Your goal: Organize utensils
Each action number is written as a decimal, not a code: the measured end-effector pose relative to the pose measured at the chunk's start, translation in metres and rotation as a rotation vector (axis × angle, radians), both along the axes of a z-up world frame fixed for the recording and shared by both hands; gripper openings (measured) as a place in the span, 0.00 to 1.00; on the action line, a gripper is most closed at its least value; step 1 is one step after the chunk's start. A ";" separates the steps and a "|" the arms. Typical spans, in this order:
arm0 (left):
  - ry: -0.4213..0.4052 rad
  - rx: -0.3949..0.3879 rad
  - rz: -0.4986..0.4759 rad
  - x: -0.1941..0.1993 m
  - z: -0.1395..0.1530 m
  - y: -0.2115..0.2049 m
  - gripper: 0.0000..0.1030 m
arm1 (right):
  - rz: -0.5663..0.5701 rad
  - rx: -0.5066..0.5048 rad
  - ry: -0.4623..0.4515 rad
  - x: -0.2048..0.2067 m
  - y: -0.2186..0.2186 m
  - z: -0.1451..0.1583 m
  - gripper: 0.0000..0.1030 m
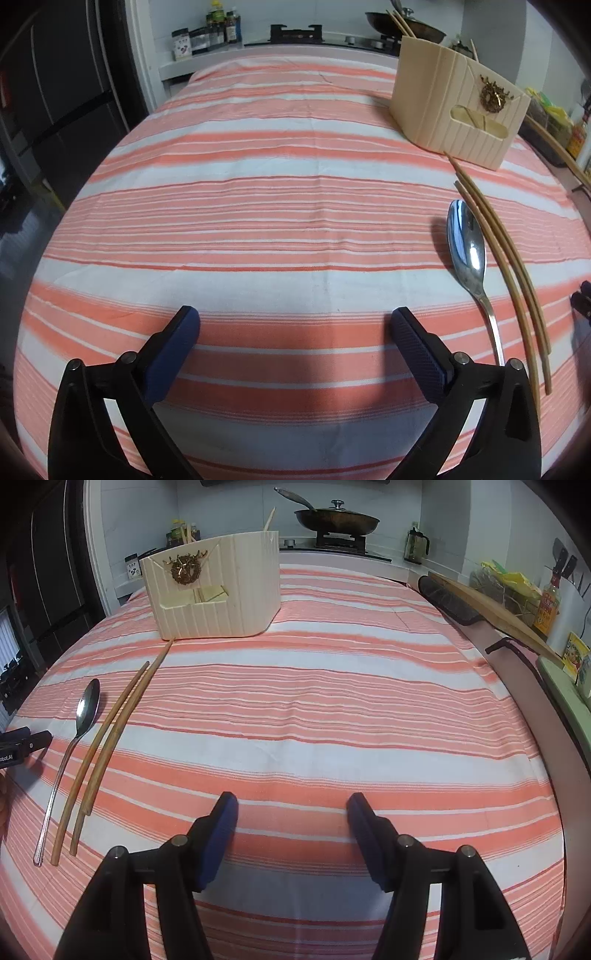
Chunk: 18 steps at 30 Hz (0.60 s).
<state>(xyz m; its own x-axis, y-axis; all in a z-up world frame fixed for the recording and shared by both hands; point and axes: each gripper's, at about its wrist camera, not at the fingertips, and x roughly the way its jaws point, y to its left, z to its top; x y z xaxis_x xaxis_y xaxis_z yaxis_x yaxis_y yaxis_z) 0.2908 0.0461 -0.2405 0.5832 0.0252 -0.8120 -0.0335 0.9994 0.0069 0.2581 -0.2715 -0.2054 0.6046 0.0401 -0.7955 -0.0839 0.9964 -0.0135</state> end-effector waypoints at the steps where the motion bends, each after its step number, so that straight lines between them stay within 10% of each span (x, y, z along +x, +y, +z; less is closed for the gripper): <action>1: -0.001 0.001 0.000 0.000 0.000 0.000 1.00 | 0.001 0.004 0.000 0.000 0.000 0.000 0.63; 18: -0.004 -0.002 0.003 -0.003 -0.001 0.001 1.00 | 0.032 0.014 0.007 0.002 0.004 -0.002 0.76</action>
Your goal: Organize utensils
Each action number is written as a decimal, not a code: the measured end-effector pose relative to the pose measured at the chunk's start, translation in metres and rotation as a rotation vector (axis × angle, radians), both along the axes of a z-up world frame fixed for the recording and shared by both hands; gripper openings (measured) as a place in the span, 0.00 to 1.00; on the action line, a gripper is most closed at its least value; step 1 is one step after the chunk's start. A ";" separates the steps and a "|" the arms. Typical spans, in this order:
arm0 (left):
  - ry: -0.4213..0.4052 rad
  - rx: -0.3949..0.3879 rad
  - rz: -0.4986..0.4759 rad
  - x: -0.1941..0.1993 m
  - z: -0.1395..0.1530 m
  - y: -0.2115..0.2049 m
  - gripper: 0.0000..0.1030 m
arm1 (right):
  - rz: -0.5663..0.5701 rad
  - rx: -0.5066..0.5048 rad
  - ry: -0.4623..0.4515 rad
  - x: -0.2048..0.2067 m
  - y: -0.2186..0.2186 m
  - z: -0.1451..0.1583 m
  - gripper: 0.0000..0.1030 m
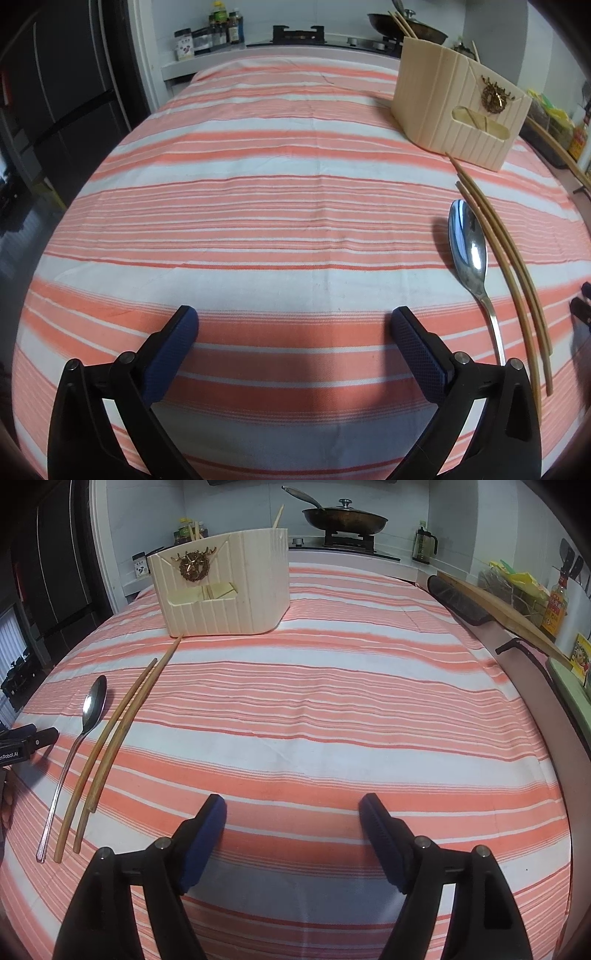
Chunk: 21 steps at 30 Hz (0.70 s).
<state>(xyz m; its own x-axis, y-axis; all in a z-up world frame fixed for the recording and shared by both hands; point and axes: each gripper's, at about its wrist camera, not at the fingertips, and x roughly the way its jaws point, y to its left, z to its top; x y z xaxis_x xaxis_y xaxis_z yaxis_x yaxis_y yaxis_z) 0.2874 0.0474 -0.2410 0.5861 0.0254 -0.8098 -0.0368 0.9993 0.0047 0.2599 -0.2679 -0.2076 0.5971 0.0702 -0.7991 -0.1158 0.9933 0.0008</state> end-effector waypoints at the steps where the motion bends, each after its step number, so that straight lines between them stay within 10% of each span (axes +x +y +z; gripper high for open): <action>1: 0.000 0.001 0.000 0.000 0.000 -0.001 1.00 | 0.001 0.001 0.000 0.000 0.000 0.000 0.76; 21: 0.003 -0.006 0.004 0.001 0.000 0.001 1.00 | 0.003 0.000 -0.001 -0.001 -0.001 0.000 0.77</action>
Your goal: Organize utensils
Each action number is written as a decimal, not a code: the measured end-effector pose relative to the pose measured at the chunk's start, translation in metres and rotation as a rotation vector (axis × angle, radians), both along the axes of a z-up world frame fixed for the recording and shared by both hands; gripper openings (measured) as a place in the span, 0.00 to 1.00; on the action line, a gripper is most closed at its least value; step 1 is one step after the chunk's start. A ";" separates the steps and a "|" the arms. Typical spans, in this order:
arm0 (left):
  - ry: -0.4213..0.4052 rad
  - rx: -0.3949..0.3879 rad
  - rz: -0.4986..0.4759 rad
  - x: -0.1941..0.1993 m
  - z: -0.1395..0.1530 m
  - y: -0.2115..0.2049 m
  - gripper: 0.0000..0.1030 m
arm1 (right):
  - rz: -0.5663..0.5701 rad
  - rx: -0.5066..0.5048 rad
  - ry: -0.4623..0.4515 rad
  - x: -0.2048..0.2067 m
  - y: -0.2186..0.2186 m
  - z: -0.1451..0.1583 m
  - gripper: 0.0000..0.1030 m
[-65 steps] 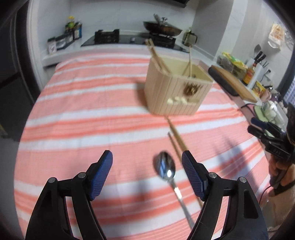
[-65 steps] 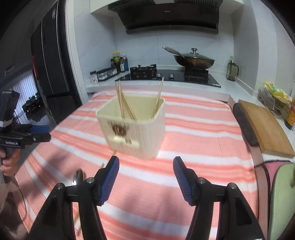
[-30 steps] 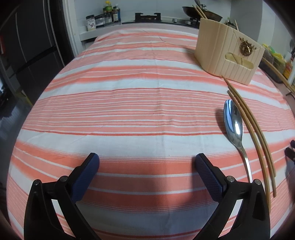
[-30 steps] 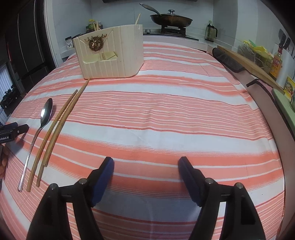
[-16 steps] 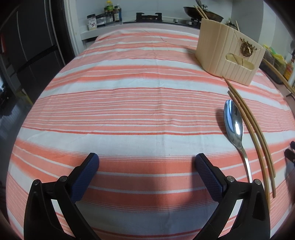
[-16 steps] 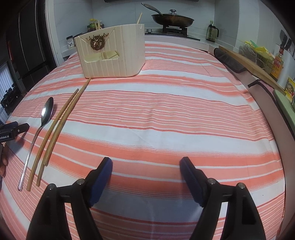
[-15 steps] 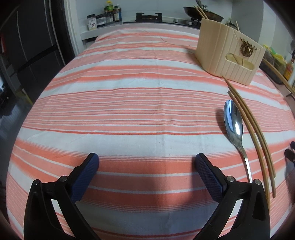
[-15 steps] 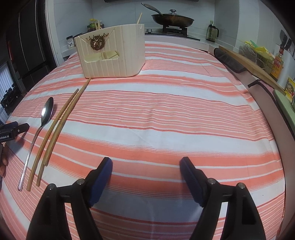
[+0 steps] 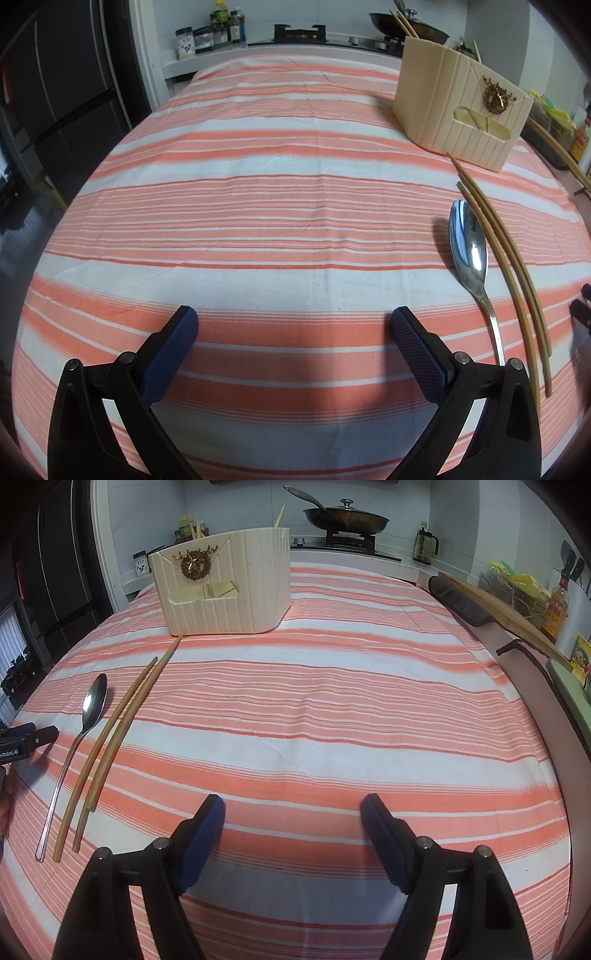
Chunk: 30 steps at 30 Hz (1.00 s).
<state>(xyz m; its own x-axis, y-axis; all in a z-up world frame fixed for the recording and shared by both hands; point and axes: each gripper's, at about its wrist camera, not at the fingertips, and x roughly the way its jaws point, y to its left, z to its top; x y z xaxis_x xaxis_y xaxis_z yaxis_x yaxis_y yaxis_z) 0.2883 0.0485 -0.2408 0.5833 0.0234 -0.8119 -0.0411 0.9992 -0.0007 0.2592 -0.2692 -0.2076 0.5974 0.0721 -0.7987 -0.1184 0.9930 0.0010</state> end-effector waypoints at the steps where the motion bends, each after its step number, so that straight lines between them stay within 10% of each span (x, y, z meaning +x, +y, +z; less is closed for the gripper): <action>1: 0.000 -0.006 -0.003 0.000 0.000 0.001 1.00 | 0.000 0.000 0.000 0.000 0.000 0.000 0.77; 12: -0.030 -0.278 -0.057 -0.021 0.022 -0.014 1.00 | -0.003 -0.014 0.001 0.000 0.003 0.001 0.77; 19: -0.029 -0.077 -0.203 -0.020 0.017 -0.084 0.99 | 0.157 0.183 0.028 0.012 0.052 0.039 0.77; 23: -0.013 0.051 -0.235 -0.019 0.007 -0.098 0.88 | 0.255 0.188 0.123 0.040 0.090 0.029 0.37; 30: -0.012 0.009 -0.246 -0.028 0.010 -0.085 0.64 | 0.287 0.248 0.238 0.074 0.116 0.006 0.15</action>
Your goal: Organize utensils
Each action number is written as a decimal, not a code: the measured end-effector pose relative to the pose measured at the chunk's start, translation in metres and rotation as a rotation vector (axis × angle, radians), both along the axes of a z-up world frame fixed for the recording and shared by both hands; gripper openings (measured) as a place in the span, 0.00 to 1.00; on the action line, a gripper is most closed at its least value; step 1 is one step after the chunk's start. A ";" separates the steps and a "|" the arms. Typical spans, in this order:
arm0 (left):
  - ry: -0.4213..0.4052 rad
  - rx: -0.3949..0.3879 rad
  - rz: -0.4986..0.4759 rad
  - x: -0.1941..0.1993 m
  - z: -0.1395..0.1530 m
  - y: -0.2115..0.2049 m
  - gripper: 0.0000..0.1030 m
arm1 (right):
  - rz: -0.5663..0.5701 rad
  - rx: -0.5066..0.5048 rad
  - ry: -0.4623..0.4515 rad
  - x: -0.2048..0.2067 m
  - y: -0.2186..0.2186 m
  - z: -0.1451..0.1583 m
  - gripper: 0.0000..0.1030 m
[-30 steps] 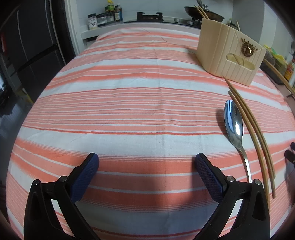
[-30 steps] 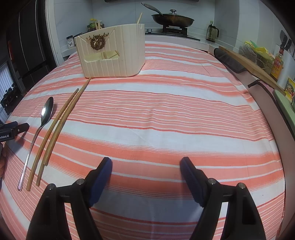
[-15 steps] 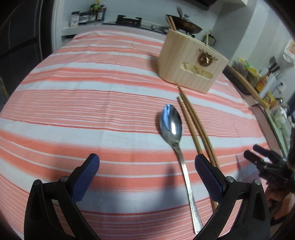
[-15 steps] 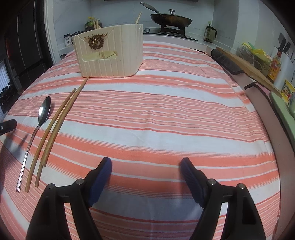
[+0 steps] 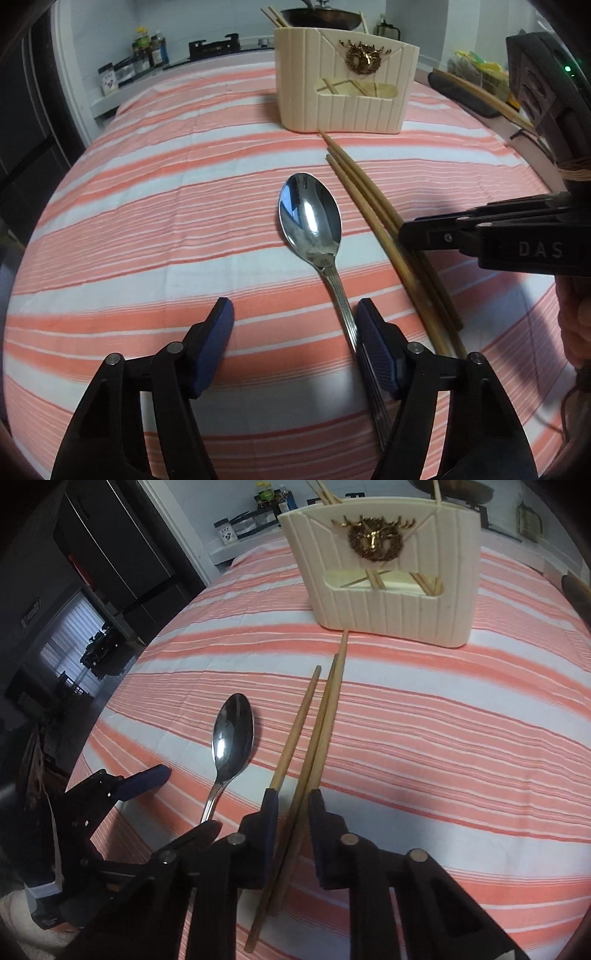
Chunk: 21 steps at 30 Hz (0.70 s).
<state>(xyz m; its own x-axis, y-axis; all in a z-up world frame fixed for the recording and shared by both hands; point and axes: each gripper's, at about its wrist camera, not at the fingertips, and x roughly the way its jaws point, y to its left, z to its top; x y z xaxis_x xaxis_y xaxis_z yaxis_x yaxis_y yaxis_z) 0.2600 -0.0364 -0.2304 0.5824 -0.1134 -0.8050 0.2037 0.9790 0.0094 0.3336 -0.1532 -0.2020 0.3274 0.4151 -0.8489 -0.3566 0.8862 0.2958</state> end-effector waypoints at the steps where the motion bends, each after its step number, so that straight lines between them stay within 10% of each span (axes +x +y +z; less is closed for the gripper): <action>1: -0.002 0.001 -0.005 0.000 0.000 -0.001 0.60 | -0.014 0.022 0.002 0.001 -0.001 -0.001 0.13; 21: -0.036 0.008 0.013 -0.002 -0.001 -0.004 0.57 | 0.004 -0.264 -0.093 -0.020 0.014 0.008 0.08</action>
<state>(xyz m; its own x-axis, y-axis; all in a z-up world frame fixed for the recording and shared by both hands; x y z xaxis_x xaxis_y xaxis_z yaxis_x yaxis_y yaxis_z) 0.2578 -0.0401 -0.2313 0.6123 -0.0991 -0.7844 0.1904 0.9814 0.0247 0.3131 -0.1395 -0.1939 0.4076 0.1851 -0.8942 -0.3752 0.9267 0.0209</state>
